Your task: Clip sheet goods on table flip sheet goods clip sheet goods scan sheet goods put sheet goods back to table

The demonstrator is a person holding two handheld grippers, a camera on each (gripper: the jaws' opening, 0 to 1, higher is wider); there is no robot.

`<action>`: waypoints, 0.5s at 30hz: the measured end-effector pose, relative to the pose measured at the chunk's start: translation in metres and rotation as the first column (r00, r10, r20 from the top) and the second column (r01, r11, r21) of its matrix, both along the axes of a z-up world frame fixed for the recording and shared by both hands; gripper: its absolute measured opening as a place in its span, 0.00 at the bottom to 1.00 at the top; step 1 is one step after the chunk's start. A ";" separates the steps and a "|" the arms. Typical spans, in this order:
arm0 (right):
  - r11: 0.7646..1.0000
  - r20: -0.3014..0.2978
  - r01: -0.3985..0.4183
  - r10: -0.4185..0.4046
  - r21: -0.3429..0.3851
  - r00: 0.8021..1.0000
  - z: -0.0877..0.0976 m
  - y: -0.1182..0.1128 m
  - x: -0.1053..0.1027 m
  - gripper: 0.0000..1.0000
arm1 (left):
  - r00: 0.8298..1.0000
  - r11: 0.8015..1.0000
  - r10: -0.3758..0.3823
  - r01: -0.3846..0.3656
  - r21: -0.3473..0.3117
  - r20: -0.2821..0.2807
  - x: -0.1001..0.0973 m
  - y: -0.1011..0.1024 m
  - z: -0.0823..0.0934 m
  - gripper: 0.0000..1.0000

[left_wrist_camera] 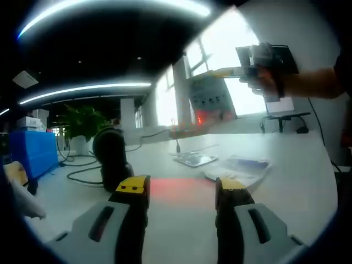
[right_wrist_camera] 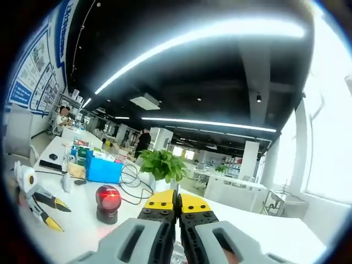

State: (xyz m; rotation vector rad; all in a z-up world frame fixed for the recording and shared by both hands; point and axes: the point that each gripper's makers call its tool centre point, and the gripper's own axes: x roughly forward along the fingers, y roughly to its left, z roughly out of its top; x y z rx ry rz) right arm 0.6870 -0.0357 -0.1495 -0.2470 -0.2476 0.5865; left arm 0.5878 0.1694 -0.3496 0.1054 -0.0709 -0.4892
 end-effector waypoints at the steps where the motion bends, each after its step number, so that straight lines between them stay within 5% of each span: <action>1: 1.000 0.003 0.000 0.000 -0.006 1.000 0.000 -0.003 -0.001 0.00 | 1.000 1.000 0.001 -0.001 0.001 0.000 0.000 0.000 0.000 0.40; 15: 0.999 0.012 -0.008 0.008 -0.051 1.000 -0.007 -0.053 -0.029 0.00 | 1.000 1.000 0.005 -0.005 0.003 0.003 0.001 0.000 0.001 0.40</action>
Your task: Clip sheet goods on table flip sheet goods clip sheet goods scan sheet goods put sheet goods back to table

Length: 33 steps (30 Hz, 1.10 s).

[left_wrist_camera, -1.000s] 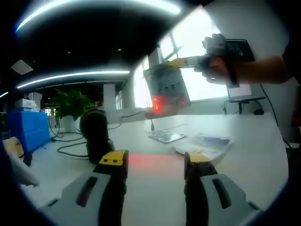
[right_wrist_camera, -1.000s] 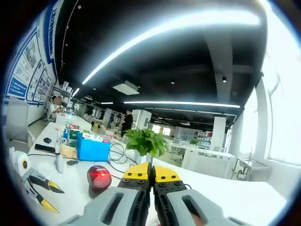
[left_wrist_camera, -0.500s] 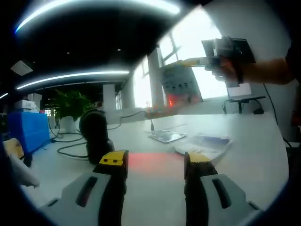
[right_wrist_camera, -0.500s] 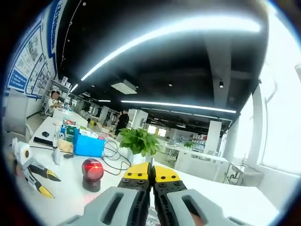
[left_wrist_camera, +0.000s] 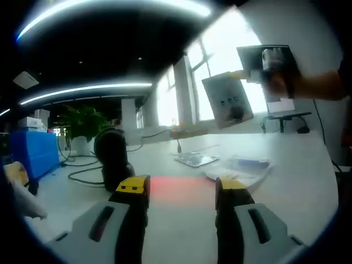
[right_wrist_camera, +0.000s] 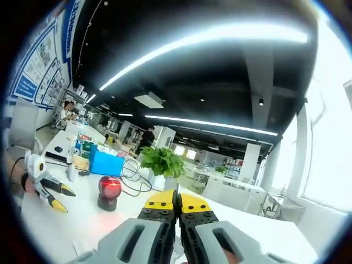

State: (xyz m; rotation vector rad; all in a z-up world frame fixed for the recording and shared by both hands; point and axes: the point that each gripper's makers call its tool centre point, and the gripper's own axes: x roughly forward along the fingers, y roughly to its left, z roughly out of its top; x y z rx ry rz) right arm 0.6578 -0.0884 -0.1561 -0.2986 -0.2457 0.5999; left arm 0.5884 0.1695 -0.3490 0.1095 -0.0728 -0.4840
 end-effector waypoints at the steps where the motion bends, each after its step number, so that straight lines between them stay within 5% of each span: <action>1: 1.000 -0.001 0.002 -0.002 -0.003 1.000 -0.001 -0.005 -0.003 0.00 | 1.000 1.000 -0.001 0.001 0.001 0.000 0.000 0.000 0.000 0.40; 8: 0.999 -0.013 0.044 -0.043 0.019 0.999 -0.002 -0.040 -0.015 0.00 | 1.000 1.000 -0.009 0.009 0.010 0.000 0.000 -0.002 -0.001 0.40; 19: 0.999 -0.012 0.041 -0.041 -0.004 0.999 0.008 -0.053 -0.038 0.00 | 1.000 1.000 0.008 -0.008 0.005 -0.004 0.001 0.001 -0.001 0.40; 33: 0.996 -0.009 0.074 -0.075 -0.052 0.997 -0.007 -0.077 -0.053 0.00 | 1.000 1.000 0.004 -0.004 0.007 -0.007 0.000 0.000 -0.001 0.40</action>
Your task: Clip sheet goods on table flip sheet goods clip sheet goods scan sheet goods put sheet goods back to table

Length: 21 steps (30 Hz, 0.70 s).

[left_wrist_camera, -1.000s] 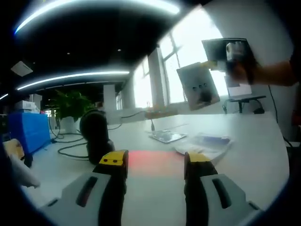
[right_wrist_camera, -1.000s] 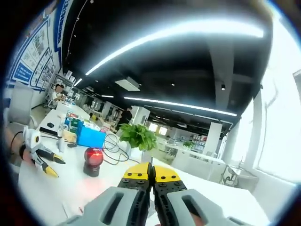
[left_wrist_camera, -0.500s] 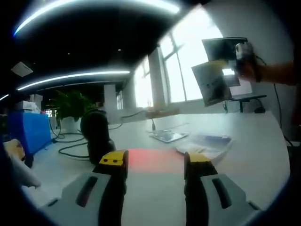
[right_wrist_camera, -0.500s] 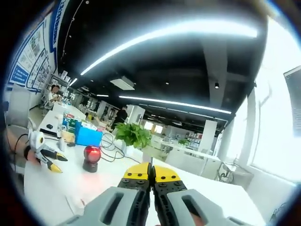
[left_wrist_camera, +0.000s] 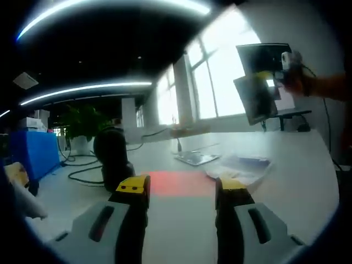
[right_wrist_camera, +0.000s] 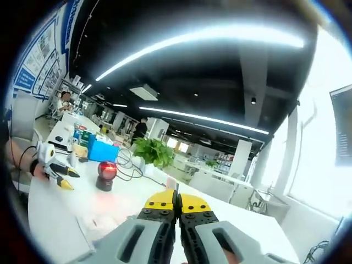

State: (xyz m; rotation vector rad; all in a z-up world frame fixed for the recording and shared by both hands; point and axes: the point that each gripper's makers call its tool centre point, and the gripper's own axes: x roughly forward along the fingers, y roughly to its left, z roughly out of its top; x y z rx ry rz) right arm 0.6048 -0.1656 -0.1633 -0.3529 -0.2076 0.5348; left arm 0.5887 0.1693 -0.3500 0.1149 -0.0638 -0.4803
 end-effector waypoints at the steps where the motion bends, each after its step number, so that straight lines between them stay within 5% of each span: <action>1: 1.000 0.001 -0.001 0.001 -0.006 1.000 -0.002 -0.001 -0.002 0.00 | 1.000 1.000 0.001 -0.001 0.001 0.000 0.000 0.000 0.000 0.40; 21: 0.993 -0.039 -0.065 0.061 -0.096 0.997 -0.042 0.000 -0.024 0.00 | 1.000 1.000 0.005 -0.005 0.013 -0.002 0.000 0.000 -0.001 0.40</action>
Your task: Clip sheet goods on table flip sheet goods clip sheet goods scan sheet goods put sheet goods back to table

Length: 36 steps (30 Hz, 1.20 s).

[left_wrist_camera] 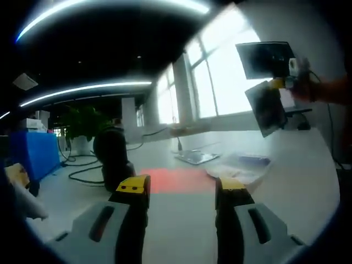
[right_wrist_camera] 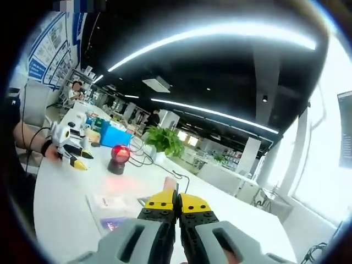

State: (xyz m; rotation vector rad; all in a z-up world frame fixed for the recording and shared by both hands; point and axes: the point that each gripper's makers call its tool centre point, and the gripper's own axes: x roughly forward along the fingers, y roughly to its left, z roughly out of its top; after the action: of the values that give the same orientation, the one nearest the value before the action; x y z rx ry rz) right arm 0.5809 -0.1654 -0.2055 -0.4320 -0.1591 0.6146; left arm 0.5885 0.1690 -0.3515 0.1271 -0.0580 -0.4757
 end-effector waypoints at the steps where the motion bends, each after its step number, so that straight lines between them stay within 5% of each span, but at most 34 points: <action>1: 1.000 -0.004 -0.005 0.005 -0.003 1.000 -0.002 0.001 -0.001 0.00 | 1.000 1.000 0.002 -0.002 -0.001 0.000 0.000 0.000 0.000 0.40; 14: 0.999 -0.055 -0.052 0.052 -0.013 0.997 -0.019 0.001 -0.019 0.00 | 1.000 1.000 0.005 -0.005 0.005 -0.003 0.001 0.001 -0.001 0.40; 17: 0.997 -0.130 -0.071 0.076 0.038 0.989 -0.028 0.002 -0.022 0.00 | 1.000 1.000 0.005 -0.005 0.008 -0.002 0.001 0.000 -0.001 0.40; 22: 0.995 -0.185 -0.093 0.095 0.024 0.978 -0.043 0.002 -0.023 0.00 | 1.000 1.000 0.006 -0.006 0.006 -0.002 0.001 0.001 -0.001 0.40; 27: 0.997 -0.195 -0.072 0.078 0.040 0.978 -0.047 -0.005 -0.013 0.00 | 1.000 1.000 0.002 -0.002 0.007 -0.002 0.001 0.000 -0.001 0.40; 36: 0.998 -0.218 -0.003 -0.009 -0.055 0.976 -0.062 -0.032 0.023 0.00 | 1.000 1.000 0.002 -0.002 0.008 -0.001 0.001 0.000 -0.001 0.40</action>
State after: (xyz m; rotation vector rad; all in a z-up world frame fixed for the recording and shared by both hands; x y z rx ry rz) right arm 0.6034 -0.1978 -0.2673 -0.4145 0.0683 0.6601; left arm 0.5897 0.1686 -0.3524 0.1345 -0.0546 -0.4743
